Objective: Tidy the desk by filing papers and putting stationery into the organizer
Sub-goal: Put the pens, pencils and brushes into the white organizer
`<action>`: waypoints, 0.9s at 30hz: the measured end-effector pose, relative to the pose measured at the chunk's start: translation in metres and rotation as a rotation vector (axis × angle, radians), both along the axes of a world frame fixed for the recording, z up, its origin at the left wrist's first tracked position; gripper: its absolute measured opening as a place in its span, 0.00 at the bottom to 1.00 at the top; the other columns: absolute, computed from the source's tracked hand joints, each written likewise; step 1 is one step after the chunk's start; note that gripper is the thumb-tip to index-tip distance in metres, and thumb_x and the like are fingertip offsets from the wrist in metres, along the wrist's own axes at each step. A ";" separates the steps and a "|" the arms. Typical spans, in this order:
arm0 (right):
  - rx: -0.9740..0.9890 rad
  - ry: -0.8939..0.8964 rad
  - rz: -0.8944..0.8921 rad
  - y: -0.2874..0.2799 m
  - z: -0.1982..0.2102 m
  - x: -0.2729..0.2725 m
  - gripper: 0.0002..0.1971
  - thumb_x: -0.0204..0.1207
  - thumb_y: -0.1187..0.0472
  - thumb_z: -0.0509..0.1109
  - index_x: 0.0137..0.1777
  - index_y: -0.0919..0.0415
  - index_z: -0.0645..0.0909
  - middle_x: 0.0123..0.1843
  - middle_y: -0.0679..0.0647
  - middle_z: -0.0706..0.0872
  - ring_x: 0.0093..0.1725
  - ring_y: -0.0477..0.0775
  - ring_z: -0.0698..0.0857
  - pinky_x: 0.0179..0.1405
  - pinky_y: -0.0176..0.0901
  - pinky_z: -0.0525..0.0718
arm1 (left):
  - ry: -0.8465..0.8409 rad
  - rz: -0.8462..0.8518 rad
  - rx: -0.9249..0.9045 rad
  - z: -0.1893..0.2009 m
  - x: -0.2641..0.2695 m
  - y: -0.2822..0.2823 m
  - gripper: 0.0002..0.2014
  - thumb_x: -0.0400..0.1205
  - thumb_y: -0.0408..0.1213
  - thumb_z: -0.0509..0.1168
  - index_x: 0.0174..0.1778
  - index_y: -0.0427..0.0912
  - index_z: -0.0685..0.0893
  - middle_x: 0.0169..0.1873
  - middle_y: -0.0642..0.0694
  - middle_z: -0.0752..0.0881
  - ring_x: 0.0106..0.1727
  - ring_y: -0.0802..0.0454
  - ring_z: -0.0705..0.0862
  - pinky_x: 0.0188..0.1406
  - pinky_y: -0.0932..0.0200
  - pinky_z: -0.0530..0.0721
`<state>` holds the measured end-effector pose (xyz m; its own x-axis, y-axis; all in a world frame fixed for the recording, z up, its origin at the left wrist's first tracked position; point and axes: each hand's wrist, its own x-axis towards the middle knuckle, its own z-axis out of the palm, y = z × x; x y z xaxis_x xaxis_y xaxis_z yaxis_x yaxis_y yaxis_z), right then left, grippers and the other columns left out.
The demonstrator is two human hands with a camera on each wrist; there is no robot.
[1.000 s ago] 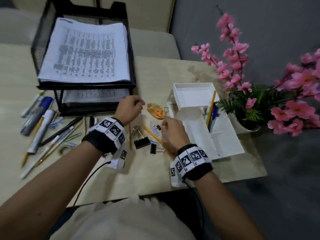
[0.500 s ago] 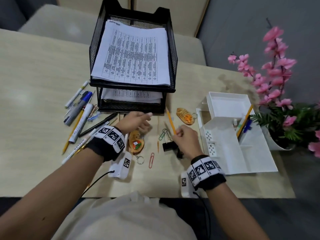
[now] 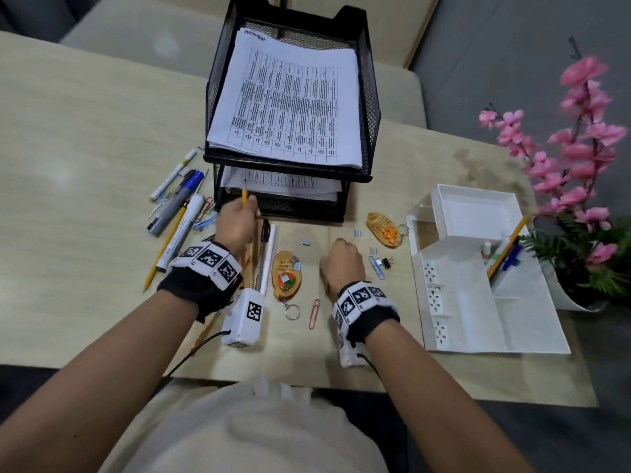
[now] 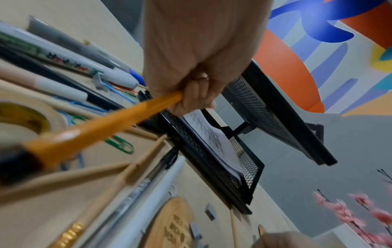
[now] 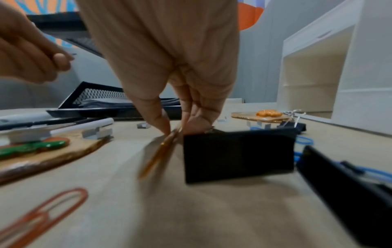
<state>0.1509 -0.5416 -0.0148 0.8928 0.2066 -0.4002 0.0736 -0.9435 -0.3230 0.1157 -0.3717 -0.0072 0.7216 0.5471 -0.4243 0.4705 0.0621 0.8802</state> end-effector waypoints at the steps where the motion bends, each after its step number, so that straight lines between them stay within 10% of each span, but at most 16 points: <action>1: -0.031 0.000 0.005 0.000 -0.002 0.000 0.13 0.79 0.67 0.58 0.60 0.72 0.74 0.63 0.68 0.79 0.61 0.68 0.80 0.54 0.51 0.79 | 0.018 0.001 -0.003 -0.001 -0.003 0.004 0.17 0.86 0.41 0.53 0.30 0.46 0.74 0.26 0.48 0.72 0.25 0.52 0.69 0.25 0.60 0.67; 9: 0.143 -0.004 -0.111 -0.002 0.008 -0.005 0.04 0.71 0.62 0.68 0.39 0.62 0.76 0.43 0.62 0.84 0.43 0.61 0.81 0.38 0.46 0.77 | 0.054 -0.039 -0.418 0.014 -0.017 0.007 0.11 0.87 0.34 0.51 0.54 0.36 0.78 0.39 0.43 0.80 0.37 0.54 0.80 0.27 0.68 0.83; 13: 0.571 0.116 -0.156 0.022 0.024 -0.023 0.10 0.74 0.67 0.67 0.34 0.55 0.76 0.37 0.53 0.84 0.33 0.48 0.81 0.29 0.32 0.80 | 0.054 -0.161 -0.520 0.021 -0.020 0.001 0.15 0.88 0.38 0.49 0.45 0.38 0.78 0.40 0.44 0.81 0.41 0.54 0.80 0.37 0.63 0.80; 18: 0.677 0.252 -0.069 0.057 0.022 -0.034 0.14 0.76 0.68 0.66 0.30 0.54 0.77 0.30 0.52 0.83 0.27 0.47 0.80 0.31 0.38 0.80 | -0.066 0.031 -0.557 0.015 -0.022 0.011 0.18 0.89 0.37 0.47 0.37 0.38 0.76 0.41 0.41 0.83 0.43 0.53 0.83 0.40 0.61 0.85; 27: 0.046 -0.039 0.135 0.075 0.002 -0.040 0.13 0.80 0.60 0.61 0.57 0.68 0.80 0.59 0.65 0.83 0.60 0.65 0.81 0.53 0.50 0.79 | -0.144 0.213 -0.423 0.012 -0.038 0.059 0.17 0.88 0.38 0.50 0.35 0.41 0.75 0.34 0.43 0.82 0.28 0.57 0.87 0.45 0.59 0.84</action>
